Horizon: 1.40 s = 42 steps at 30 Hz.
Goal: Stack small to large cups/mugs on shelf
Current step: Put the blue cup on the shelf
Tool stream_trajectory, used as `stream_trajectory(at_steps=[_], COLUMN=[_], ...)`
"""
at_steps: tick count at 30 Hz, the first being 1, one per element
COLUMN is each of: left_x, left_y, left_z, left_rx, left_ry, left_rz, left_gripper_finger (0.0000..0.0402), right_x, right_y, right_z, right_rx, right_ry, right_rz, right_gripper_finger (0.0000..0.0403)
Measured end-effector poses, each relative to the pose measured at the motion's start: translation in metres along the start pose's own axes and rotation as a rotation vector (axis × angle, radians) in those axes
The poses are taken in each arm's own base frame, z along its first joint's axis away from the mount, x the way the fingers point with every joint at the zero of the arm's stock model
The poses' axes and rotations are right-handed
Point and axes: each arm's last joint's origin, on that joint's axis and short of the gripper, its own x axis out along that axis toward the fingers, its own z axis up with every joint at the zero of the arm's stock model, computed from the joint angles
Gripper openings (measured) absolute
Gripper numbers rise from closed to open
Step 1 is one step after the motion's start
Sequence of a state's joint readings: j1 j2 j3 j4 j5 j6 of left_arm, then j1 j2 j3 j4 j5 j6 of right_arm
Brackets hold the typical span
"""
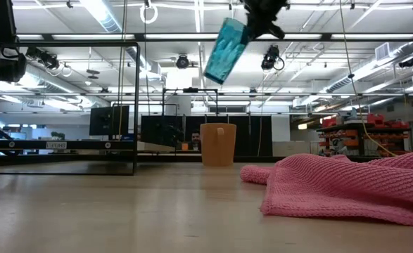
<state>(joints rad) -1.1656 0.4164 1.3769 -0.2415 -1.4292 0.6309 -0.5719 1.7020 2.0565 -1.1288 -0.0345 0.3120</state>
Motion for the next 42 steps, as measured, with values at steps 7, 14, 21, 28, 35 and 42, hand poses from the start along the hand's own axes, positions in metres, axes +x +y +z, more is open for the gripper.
stream_trajectory(at_steps=[7, 14, 21, 28, 35, 42], left_x=[0.000, 0.000, 0.000, 0.000, 0.000, 0.000], left_y=[0.000, -0.001, -0.001, -0.002, -0.002, -0.002], left_z=[-0.001, -0.002, -0.002, -0.003, -0.003, -0.003], left_rx=[-0.020, -0.019, -0.017, 0.003, 0.003, 0.003], left_ry=[0.001, 0.003, 0.003, 0.005, 0.005, 0.005], left_rz=[-0.001, -0.002, -0.002, -0.004, -0.004, -0.004], left_gripper_finger=[0.0051, 0.0054, 0.0050, 0.0052, 0.0054, 0.0046], right_x=[0.044, 0.088, 0.109, 0.132, 0.160, 0.176], right_y=[0.022, 0.039, 0.063, 0.093, 0.108, 0.113], right_z=[0.019, 0.013, -0.015, -0.038, -0.058, -0.068], right_rx=[-0.053, -0.123, -0.242, -0.345, -0.397, -0.418], right_ry=[0.036, 0.127, 0.317, 0.395, 0.471, 0.516], right_rz=[0.073, 0.124, 0.131, 0.163, 0.162, 0.152], right_gripper_finger=[0.0006, 0.0006, 0.0006, 0.0006, 0.0006, 0.0006])
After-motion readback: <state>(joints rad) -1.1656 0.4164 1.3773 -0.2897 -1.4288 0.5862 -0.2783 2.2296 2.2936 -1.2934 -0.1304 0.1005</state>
